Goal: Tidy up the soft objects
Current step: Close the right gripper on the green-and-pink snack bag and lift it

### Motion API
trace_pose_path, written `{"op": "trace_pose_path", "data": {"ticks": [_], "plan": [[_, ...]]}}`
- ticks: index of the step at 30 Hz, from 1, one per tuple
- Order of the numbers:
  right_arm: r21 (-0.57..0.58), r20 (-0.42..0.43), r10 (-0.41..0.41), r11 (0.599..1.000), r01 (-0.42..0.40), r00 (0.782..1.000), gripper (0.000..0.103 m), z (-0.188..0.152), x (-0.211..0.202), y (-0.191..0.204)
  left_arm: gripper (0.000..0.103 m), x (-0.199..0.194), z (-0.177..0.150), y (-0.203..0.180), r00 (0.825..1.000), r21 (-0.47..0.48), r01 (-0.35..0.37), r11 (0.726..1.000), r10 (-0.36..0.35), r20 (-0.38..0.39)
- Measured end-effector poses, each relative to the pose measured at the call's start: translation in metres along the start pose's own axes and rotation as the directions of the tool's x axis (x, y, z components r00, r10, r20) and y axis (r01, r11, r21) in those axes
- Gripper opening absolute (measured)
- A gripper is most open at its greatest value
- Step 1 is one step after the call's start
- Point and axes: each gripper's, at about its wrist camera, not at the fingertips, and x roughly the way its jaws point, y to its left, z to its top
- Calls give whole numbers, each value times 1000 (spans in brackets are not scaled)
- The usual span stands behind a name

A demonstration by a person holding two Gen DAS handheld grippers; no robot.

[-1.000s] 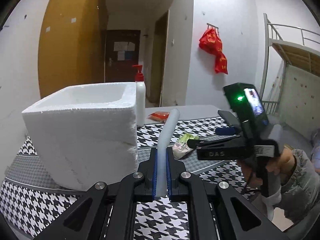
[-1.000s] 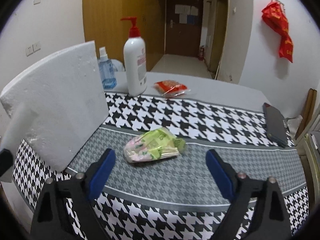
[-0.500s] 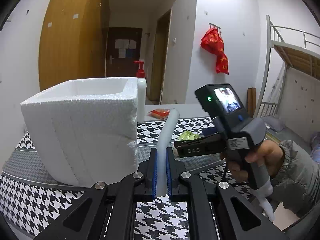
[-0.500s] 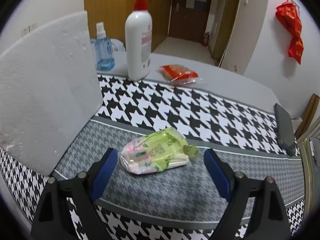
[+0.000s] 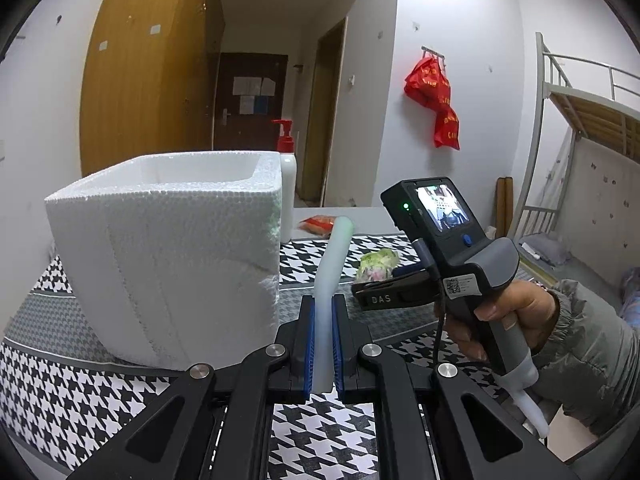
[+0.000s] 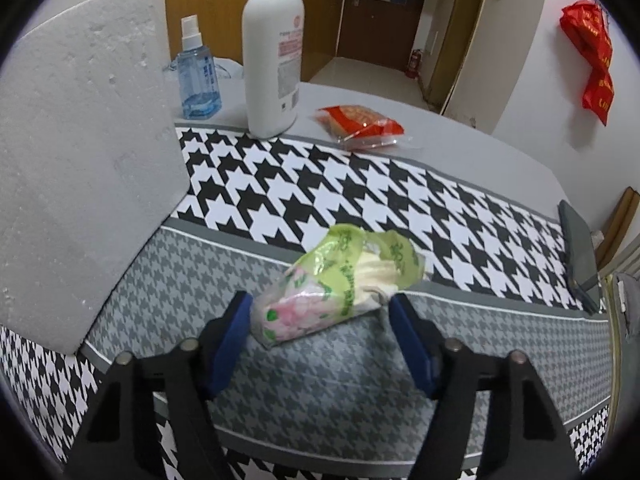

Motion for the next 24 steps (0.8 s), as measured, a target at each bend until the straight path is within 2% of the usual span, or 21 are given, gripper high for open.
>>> {"op": "trace_pose_path", "data": {"ticks": [2,3,5,8,17,21,22,24], "plan": [[5,-16,7,1000,-6,1000,43,-1,1,-1,8,0,0,0,1000,0,2,1000,-2,1],[6,-40,12,1000,-11,999,43,-1,4,-2,8,0,1,0,1000,0,2,1000,-2,2],[17,-36,22,1000,-22,999,32,-2,4,-4,8,-1,2,0,1000,-3,2,1000,-2,4],[23,-31,34,999,-34,999,23,-5,-1,-6,8,-2,0,4,1000,-5,0,1000,0,4],[43,37,2,999,-4,999,13,-15,-36,-14,8,-8,-1,2,1000,6,0,1000,0,14],[37,29,45,998,-46,999,13,-20,-42,-14,8,-9,-1,4,1000,0,0,1000,0,19],[37,40,39,999,-40,998,15,-20,-43,-13,8,-9,-1,4,1000,0,0,1000,0,18],[42,45,26,999,-28,999,30,-18,-44,-14,8,-10,-2,3,1000,2,-2,1000,2,17]]}}
